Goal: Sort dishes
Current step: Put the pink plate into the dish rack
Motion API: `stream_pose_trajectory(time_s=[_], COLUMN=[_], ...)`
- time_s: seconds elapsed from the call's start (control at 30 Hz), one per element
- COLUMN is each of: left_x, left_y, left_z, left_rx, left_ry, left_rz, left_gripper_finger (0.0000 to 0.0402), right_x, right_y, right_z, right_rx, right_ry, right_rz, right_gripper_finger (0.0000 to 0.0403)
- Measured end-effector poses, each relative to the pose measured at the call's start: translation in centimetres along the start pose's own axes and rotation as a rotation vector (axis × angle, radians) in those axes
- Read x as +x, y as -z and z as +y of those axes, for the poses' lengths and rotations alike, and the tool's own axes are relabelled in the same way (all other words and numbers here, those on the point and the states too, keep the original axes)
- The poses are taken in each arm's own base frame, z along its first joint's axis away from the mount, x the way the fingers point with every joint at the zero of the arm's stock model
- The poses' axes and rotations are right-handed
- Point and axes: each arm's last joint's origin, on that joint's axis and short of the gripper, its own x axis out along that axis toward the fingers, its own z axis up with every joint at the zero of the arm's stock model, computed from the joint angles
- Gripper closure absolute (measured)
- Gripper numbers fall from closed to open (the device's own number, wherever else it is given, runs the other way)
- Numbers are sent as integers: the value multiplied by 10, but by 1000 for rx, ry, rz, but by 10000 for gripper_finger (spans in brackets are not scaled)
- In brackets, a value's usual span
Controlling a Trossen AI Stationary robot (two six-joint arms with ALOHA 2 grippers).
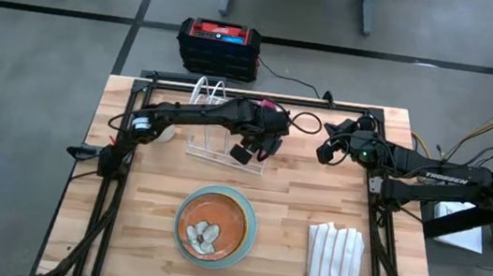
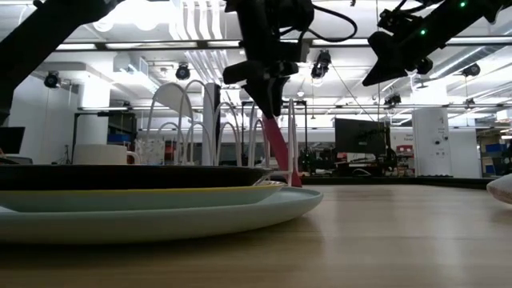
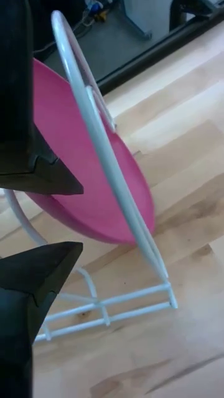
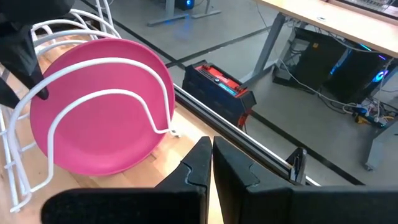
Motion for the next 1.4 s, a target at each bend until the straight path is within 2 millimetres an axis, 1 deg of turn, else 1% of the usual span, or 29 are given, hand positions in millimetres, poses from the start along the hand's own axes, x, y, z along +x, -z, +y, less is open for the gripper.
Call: stream_pose_trajectory(time_s=[0.2,0.6,0.87,1.0,1.4], left_x=[0,1,-14,-17,-13], left_y=[1,2,-2,-1,-1], left_z=[0,-4,0,0,-3], left_rx=[1,25,21,30,138], left_ry=[-18,10,-15,-17,-2], left_rz=[24,40,10,19,32], left_gripper_finger=[287,288,288,288,288], right_x=[0,0,0,0,0], right_y=[0,0,0,0,0], right_z=[0,0,0,0,0], right_rx=[-1,-1,-8,-8,-9], right_ry=[0,0,0,0,0], right_rz=[0,1,2,2,2], right_gripper_finger=[394,395,395,394,394])
